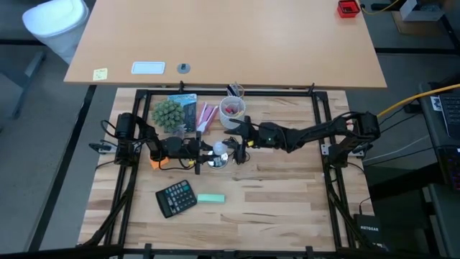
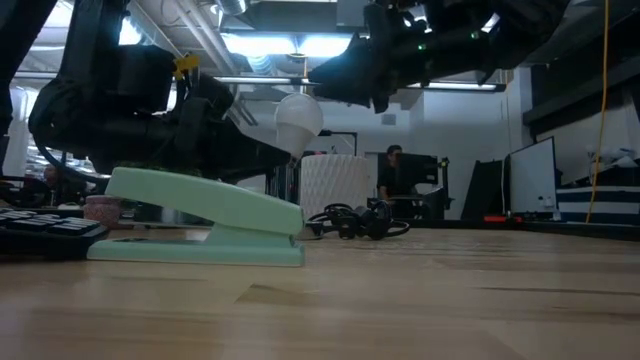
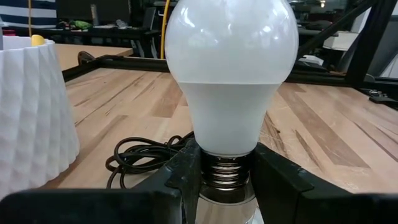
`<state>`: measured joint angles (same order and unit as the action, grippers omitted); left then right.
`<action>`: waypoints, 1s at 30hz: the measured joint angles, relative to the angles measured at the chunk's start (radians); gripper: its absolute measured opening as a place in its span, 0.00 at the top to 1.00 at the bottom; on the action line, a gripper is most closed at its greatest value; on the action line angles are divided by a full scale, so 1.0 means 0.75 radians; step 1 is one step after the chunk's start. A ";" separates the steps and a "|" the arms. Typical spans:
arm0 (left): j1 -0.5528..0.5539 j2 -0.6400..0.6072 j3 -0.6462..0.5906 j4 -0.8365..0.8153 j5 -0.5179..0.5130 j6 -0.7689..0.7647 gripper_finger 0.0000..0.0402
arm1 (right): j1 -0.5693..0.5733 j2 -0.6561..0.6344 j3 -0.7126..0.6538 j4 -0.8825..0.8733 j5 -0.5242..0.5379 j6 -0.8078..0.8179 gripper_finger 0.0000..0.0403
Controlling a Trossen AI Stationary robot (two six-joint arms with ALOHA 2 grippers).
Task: Screw lightbulb
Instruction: Insert the lightbulb into the lamp
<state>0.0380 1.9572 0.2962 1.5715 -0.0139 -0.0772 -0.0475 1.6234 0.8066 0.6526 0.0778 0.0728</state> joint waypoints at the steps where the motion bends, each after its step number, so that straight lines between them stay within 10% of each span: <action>1: 0.000 0.000 0.000 0.000 0.000 0.000 0.71 | 0.006 0.000 0.000 0.001 0.024 0.000 0.48; 30: -0.001 0.002 -0.001 -0.001 0.004 -0.002 0.71 | 0.012 0.069 0.001 0.161 -0.033 0.007 0.54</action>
<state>0.0374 1.9587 0.2955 1.5711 -0.0113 -0.0788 -0.0387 1.6749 0.8070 0.7735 0.0528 0.0781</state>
